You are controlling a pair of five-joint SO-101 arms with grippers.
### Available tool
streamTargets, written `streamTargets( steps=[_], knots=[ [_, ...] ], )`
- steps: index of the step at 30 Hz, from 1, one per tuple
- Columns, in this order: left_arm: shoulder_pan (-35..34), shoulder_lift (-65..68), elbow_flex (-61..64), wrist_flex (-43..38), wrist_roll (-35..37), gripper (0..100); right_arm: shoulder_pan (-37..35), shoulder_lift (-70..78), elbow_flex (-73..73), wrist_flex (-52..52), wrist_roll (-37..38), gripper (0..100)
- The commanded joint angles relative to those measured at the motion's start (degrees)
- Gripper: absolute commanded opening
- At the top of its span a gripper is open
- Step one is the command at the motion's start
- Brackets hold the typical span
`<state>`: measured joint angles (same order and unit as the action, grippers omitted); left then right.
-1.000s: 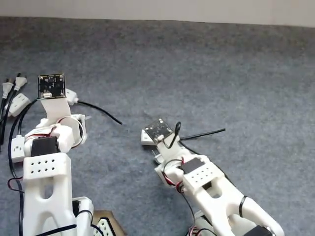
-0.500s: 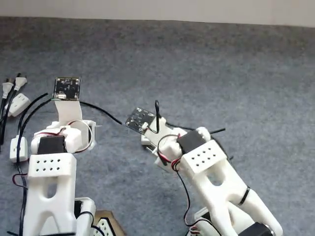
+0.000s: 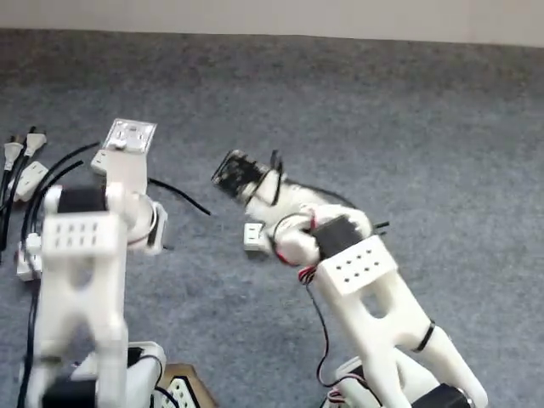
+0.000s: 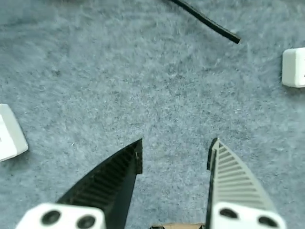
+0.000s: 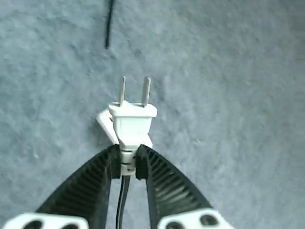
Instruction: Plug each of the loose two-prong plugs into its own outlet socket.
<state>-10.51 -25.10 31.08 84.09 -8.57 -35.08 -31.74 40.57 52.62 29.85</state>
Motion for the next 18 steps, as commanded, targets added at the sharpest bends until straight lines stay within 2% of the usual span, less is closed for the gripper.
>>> streamTargets(
  steps=[1,5,9,14,18],
  knots=[
    [-1.2,10.9,-9.1,1.3,-0.7,24,-3.2,-0.9,2.2,-5.6,-2.6,0.7],
    [-1.3,12.4,-15.3,2.9,-0.8,24,-4.0,-3.1,7.5,-9.5,-3.3,0.7],
    [-1.1,11.2,-16.8,2.0,-0.5,24,-4.2,-15.5,15.3,-12.8,-7.5,0.7],
    [-0.7,11.5,-12.1,-6.8,1.1,24,-4.1,-35.4,25.3,-14.4,-11.3,0.6],
    [4.4,10.9,-3.4,-18.1,1.2,24,-4.2,-39.3,27.3,-12.1,-11.1,0.6]
  ],
)
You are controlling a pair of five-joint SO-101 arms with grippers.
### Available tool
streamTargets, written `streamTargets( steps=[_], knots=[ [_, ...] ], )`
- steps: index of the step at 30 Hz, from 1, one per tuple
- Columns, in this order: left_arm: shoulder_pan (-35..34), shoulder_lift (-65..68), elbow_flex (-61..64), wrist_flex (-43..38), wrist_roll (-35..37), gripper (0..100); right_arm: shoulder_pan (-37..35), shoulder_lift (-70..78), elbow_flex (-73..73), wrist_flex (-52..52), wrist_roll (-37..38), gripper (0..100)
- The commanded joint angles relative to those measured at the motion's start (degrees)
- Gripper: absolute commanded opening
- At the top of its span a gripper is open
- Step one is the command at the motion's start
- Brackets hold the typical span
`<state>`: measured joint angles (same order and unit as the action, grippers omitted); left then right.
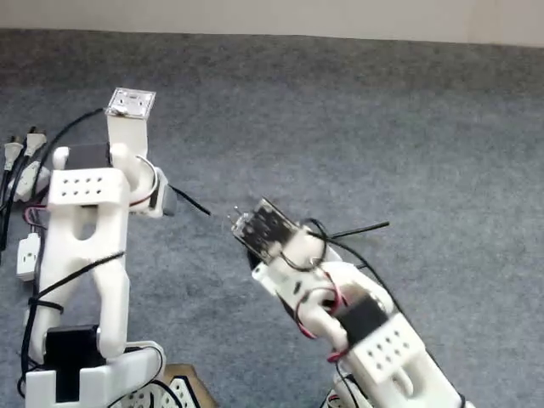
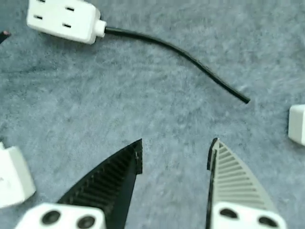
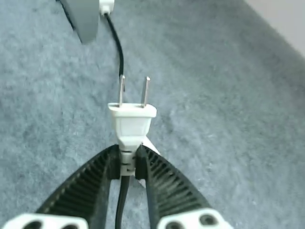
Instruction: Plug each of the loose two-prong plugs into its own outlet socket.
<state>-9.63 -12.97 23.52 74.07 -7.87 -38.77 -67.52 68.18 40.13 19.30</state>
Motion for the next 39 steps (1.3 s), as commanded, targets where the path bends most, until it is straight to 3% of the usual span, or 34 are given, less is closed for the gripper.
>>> streamTargets(
  steps=[1,6,12,23,39],
  knots=[
    [5.0,-2.0,6.4,-11.3,0.5,24,-0.4,-2.8,-0.3,0.3,-0.6,0.6],
    [11.1,-11.1,16.3,-21.8,0.1,24,-0.4,3.8,-0.2,-2.9,-0.5,0.6],
    [11.7,-25.7,23.6,-25.6,-3.4,24,-0.4,11.0,-0.6,-6.6,-0.6,0.6],
    [11.8,-37.7,29.3,-25.1,-5.7,24,2.9,12.6,-0.1,-10.5,-4.3,0.6],
    [16.9,-71.7,46.6,-26.1,-8.9,24,3.6,12.8,0.0,-10.9,-6.0,0.6]
  ],
)
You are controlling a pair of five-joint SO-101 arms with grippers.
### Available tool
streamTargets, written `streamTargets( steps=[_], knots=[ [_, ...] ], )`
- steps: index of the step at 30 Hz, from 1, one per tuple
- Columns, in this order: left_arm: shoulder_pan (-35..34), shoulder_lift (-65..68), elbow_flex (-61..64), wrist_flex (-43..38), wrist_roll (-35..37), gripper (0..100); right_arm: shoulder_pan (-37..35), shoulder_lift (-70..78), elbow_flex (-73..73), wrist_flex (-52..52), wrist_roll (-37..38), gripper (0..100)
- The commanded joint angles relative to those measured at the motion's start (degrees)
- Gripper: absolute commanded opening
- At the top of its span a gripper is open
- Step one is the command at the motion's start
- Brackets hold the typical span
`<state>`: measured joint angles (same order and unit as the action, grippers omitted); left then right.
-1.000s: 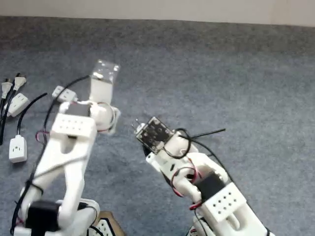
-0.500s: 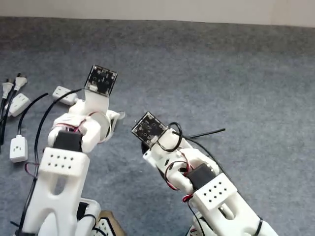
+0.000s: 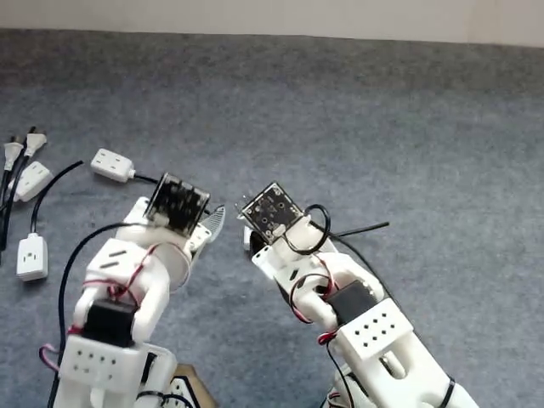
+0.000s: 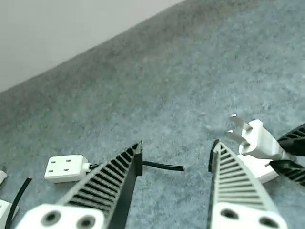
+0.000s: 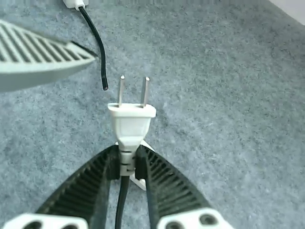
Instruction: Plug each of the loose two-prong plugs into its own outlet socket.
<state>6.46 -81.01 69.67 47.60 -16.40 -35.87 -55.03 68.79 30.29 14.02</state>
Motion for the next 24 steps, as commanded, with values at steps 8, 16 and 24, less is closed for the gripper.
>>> streamTargets(
  steps=[8,16,24],
  knots=[
    [7.4,-6.2,2.9,0.4,-3.6,31,0.6,5.6,-1.2,0.3,-0.6,0.6],
    [5.2,-6.2,6.8,-0.8,-3.9,34,-3.1,4.7,-1.3,1.5,-2.4,0.6],
    [4.1,-6.1,8.0,-3.0,-4.0,34,-8.7,-5.7,-1.3,11.5,-4.0,0.6]
  ],
)
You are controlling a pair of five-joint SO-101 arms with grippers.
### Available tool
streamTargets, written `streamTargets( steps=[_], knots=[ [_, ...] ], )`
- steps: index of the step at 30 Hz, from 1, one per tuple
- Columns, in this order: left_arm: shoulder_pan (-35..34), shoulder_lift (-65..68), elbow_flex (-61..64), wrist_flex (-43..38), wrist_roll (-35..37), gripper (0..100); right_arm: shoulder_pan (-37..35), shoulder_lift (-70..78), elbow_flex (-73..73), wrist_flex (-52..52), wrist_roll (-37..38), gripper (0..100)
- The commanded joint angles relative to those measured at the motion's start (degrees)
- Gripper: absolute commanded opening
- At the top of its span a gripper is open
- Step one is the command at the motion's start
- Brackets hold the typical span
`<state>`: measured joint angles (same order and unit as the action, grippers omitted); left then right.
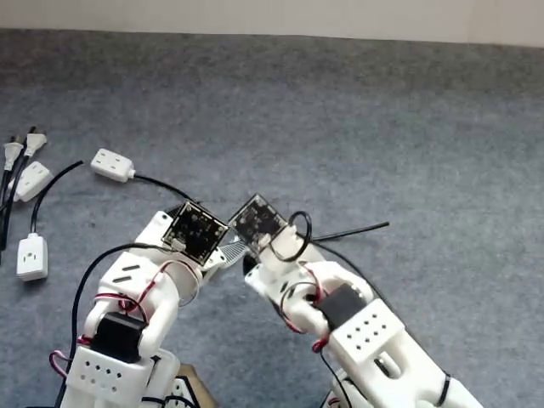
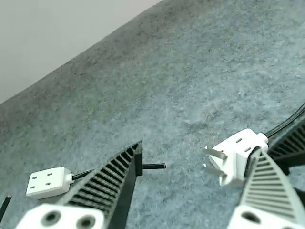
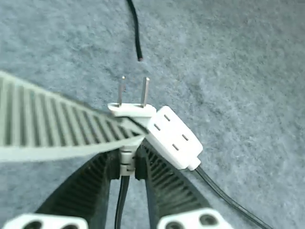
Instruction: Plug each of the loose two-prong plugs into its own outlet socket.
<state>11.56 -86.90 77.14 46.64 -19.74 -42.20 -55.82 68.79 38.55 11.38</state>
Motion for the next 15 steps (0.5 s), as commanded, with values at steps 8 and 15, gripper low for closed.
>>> streamTargets(
  steps=[8,15],
  knots=[
    [-3.3,-0.2,2.8,-4.5,-0.6,34,-3.4,-12.3,-1.3,9.3,-2.6,0.6],
    [-3.3,-0.2,3.5,-4.3,-0.6,34,-3.2,-13.3,-2.5,10.9,-2.6,0.6]
  ],
)
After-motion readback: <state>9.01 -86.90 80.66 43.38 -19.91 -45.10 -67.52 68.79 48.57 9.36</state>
